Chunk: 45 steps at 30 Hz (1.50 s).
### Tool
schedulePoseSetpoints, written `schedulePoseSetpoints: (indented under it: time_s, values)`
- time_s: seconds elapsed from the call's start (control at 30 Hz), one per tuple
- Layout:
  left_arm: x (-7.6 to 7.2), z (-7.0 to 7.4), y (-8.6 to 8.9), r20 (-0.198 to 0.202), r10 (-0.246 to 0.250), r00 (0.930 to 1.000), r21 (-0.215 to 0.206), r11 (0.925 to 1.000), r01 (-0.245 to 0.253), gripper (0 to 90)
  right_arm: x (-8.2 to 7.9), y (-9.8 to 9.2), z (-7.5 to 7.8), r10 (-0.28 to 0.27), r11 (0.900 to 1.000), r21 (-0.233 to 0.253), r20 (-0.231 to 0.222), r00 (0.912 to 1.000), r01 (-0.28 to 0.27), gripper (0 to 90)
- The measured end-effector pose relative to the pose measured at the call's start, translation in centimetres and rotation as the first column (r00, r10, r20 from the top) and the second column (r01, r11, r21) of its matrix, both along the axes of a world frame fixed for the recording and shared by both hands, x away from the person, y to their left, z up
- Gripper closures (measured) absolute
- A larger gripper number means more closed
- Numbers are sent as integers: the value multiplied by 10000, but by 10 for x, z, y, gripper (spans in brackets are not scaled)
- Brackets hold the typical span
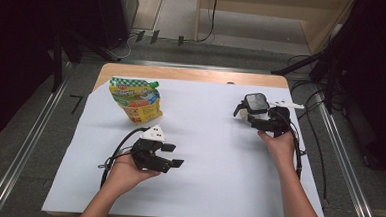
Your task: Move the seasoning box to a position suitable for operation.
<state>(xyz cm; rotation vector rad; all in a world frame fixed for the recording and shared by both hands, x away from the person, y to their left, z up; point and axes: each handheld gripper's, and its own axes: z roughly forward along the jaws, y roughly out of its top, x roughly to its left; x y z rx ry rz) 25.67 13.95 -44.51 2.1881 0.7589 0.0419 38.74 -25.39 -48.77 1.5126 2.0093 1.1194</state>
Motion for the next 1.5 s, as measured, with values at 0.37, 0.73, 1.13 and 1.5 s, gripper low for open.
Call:
schedulePoseSetpoints:
  time_s: [0.37,0.73,1.13,1.5]
  values:
    - [-10,-2,15,-126,455,9989,-104,9989,-456,385,17,13,-14,-582,9983,12,292,9979,582,131]
    - [-16,-4,22,-191,728,9972,-54,9973,-729,386,25,19,-26,-819,9966,6,1074,9908,823,129]
    - [-16,-5,23,-258,758,9968,-10,9971,-758,385,25,24,-28,-957,9938,-426,1356,9861,1023,152]
    - [-12,-5,28,-298,852,9959,-102,9963,-856,384,22,28,-17,-915,9949,-301,1321,9870,963,156]
